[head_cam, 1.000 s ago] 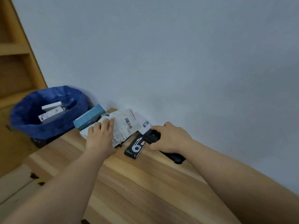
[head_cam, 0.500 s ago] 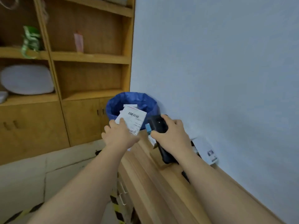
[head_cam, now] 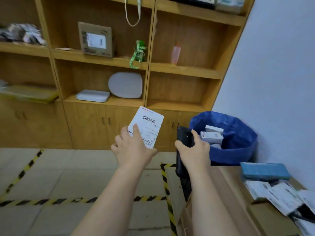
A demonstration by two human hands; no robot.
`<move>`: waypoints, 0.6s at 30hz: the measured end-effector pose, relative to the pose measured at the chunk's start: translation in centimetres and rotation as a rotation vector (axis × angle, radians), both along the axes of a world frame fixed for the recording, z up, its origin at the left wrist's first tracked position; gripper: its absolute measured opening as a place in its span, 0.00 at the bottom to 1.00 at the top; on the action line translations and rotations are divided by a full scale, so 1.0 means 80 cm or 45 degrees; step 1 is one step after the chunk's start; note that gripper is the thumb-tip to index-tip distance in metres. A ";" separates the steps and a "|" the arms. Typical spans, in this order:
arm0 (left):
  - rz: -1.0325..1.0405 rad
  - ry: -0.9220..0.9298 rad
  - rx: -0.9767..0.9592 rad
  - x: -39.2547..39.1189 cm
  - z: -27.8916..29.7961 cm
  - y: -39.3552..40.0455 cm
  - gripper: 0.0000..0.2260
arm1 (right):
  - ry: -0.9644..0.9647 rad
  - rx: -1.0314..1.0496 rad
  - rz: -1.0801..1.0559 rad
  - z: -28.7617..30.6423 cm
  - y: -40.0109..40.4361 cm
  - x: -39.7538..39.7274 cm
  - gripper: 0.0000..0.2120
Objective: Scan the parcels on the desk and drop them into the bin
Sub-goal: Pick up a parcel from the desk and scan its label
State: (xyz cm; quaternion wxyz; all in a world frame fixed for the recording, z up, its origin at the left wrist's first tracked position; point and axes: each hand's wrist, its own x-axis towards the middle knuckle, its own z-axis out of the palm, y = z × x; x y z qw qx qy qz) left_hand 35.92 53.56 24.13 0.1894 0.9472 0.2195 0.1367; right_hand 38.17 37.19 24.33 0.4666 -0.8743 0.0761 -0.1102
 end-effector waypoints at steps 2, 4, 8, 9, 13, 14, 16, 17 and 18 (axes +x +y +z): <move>0.016 -0.002 0.005 0.019 -0.002 0.026 0.48 | 0.017 0.023 0.002 -0.010 0.029 0.022 0.37; 0.023 0.013 0.011 0.040 -0.006 0.045 0.49 | 0.045 0.007 0.019 -0.020 0.052 0.043 0.37; 0.016 0.026 0.008 0.096 -0.019 0.069 0.48 | 0.079 0.002 0.030 -0.035 0.083 0.097 0.37; 0.008 0.035 0.005 0.112 -0.022 0.073 0.48 | 0.093 -0.001 0.034 -0.039 0.088 0.114 0.36; 0.012 0.057 0.014 0.194 -0.035 0.088 0.48 | 0.115 0.002 0.069 -0.050 0.102 0.195 0.36; 0.017 0.057 0.024 0.218 -0.038 0.091 0.47 | 0.109 0.003 0.068 -0.052 0.105 0.220 0.36; 0.024 0.048 0.029 0.270 -0.040 0.093 0.47 | 0.092 0.017 0.069 -0.056 0.110 0.272 0.37; 0.022 0.045 0.027 0.303 -0.040 0.093 0.47 | 0.079 0.031 0.063 -0.058 0.111 0.304 0.37; 0.021 0.048 0.021 0.325 -0.038 0.094 0.47 | 0.062 0.033 0.061 -0.056 0.113 0.324 0.37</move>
